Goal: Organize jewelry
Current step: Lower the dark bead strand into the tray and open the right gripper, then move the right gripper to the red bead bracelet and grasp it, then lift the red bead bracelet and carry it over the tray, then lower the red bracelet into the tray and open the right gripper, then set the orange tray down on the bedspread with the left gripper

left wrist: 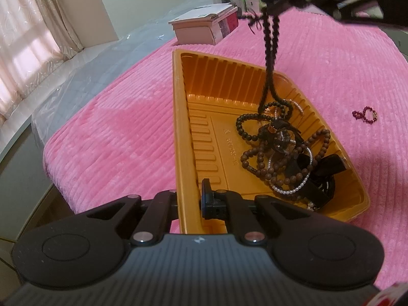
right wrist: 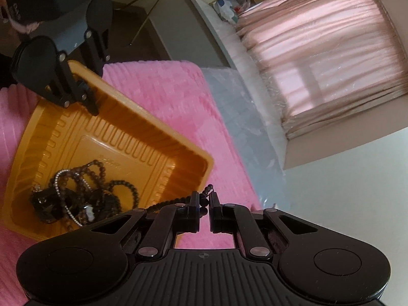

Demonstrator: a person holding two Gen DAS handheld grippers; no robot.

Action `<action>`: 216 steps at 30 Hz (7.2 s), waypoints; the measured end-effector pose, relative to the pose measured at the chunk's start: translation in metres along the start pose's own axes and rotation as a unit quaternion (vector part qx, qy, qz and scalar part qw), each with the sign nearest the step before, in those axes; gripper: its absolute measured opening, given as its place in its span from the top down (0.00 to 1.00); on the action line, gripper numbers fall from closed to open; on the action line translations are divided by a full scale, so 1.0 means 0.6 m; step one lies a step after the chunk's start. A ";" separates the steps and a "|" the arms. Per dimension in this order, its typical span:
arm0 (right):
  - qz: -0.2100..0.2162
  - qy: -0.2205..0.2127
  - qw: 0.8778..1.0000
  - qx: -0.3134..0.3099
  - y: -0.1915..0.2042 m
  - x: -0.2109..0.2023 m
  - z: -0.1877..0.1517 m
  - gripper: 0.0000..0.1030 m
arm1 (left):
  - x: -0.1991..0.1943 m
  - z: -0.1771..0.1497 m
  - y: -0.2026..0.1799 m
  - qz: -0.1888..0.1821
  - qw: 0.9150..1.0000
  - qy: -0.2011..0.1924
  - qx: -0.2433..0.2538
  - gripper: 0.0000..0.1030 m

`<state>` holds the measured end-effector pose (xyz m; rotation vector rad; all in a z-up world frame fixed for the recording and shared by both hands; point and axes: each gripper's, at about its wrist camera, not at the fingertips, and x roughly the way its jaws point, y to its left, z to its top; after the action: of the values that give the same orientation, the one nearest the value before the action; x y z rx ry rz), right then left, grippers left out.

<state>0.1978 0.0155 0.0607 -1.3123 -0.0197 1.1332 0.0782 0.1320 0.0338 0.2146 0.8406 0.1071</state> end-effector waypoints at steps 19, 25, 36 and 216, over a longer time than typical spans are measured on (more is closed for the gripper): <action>0.017 -0.007 1.000 0.020 0.006 0.010 0.000 0.93 | 0.002 0.000 0.002 0.000 1.000 0.002 -0.001 0.96; -0.002 -0.022 0.998 0.056 -0.006 0.002 -0.006 0.93 | 0.004 0.000 0.001 -0.001 1.000 0.003 -0.003 0.96; -0.044 -0.011 0.956 0.290 -0.027 -0.081 -0.089 0.87 | 0.004 -0.001 0.001 -0.002 1.000 0.002 -0.005 0.96; -0.042 0.043 0.692 0.720 0.155 -0.207 -0.192 0.48 | 0.014 -0.017 0.021 -0.020 1.000 -0.001 -0.021 0.95</action>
<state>0.1436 -0.1660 0.0218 0.0944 0.7406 0.6213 0.0763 0.1474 0.0241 0.1588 0.8400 0.0860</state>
